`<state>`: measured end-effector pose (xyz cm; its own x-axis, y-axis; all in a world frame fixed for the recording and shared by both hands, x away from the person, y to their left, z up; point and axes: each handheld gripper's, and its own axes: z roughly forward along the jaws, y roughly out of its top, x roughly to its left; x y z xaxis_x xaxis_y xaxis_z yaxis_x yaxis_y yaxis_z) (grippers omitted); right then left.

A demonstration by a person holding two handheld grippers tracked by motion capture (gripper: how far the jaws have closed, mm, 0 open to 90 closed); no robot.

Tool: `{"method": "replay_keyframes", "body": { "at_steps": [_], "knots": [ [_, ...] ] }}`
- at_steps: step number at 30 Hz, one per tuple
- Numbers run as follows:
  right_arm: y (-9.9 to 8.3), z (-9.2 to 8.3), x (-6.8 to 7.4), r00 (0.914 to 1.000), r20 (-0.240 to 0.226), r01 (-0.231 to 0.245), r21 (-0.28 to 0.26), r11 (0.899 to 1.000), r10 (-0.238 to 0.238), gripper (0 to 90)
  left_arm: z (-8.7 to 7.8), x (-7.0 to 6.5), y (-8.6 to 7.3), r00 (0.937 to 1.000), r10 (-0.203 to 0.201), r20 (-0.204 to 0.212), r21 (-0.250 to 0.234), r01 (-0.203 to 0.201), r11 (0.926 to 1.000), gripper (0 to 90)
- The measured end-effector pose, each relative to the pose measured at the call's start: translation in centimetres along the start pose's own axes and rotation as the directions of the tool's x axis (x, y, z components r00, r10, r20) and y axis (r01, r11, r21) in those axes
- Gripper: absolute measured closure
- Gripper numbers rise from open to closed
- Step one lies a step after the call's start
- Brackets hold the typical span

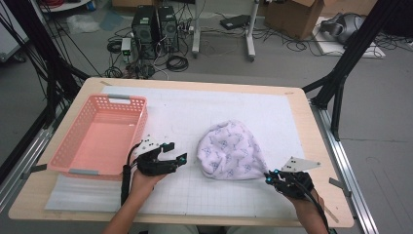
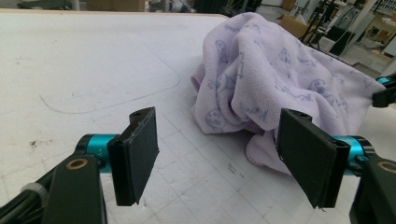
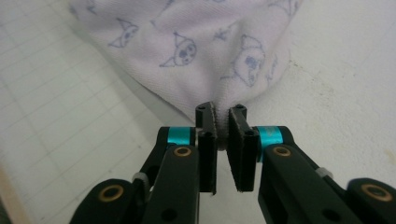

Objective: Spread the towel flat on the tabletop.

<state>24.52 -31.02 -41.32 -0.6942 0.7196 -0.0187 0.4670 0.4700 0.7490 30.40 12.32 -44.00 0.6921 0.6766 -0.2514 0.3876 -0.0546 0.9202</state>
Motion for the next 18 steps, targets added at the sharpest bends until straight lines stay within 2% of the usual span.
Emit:
{"method": "replay_keyframes", "body": {
  "at_steps": [2, 4, 6, 8, 11, 15, 18],
  "knots": [
    [0.7, -0.5, -0.1, 0.9998, 0.017, -0.006, -0.048, 0.999, 0.007, 65.6, 0.1, 0.0, 0.0, 1.0000, -0.006, 0.000, -0.005, 0.006, 1.0000, 29.5],
    [1.8, -0.9, -0.4, 0.9993, 0.034, -0.009, -0.106, 0.994, 0.013, 59.5, 0.2, 0.1, 0.0, 0.9999, -0.011, 0.002, -0.005, 0.011, 0.9999, 29.6],
    [3.3, -0.8, -0.9, 0.9983, 0.058, 0.001, -0.141, 0.990, 0.007, 52.9, 0.3, 0.1, -0.1, 0.9999, -0.011, 0.001, -0.005, 0.011, 0.9999, 29.6],
    [5.0, -0.2, -1.2, 0.9981, 0.061, 0.010, -0.161, 0.987, -0.001, 49.4, 0.3, 0.1, -0.1, 1.0000, -0.009, 0.001, -0.001, 0.009, 1.0000, 29.6],
    [7.7, 1.5, -1.5, 0.9977, 0.061, 0.040, -0.159, 0.986, -0.031, 44.8, 0.2, 0.2, -0.1, 1.0000, -0.006, -0.002, 0.001, 0.006, 1.0000, 29.6],
    [11.2, 4.5, -1.3, 0.9968, 0.035, 0.076, -0.140, 0.987, -0.072, 42.3, 0.2, 0.3, -0.1, 1.0000, 0.000, -0.004, 0.006, 0.000, 1.0000, 29.6],
    [13.4, 6.7, -0.9, 0.9963, 0.001, 0.085, -0.120, 0.989, -0.085, 42.1, 0.2, 0.2, -0.2, 1.0000, 0.008, -0.002, 0.012, -0.008, 0.9999, 29.6]
  ]
}}
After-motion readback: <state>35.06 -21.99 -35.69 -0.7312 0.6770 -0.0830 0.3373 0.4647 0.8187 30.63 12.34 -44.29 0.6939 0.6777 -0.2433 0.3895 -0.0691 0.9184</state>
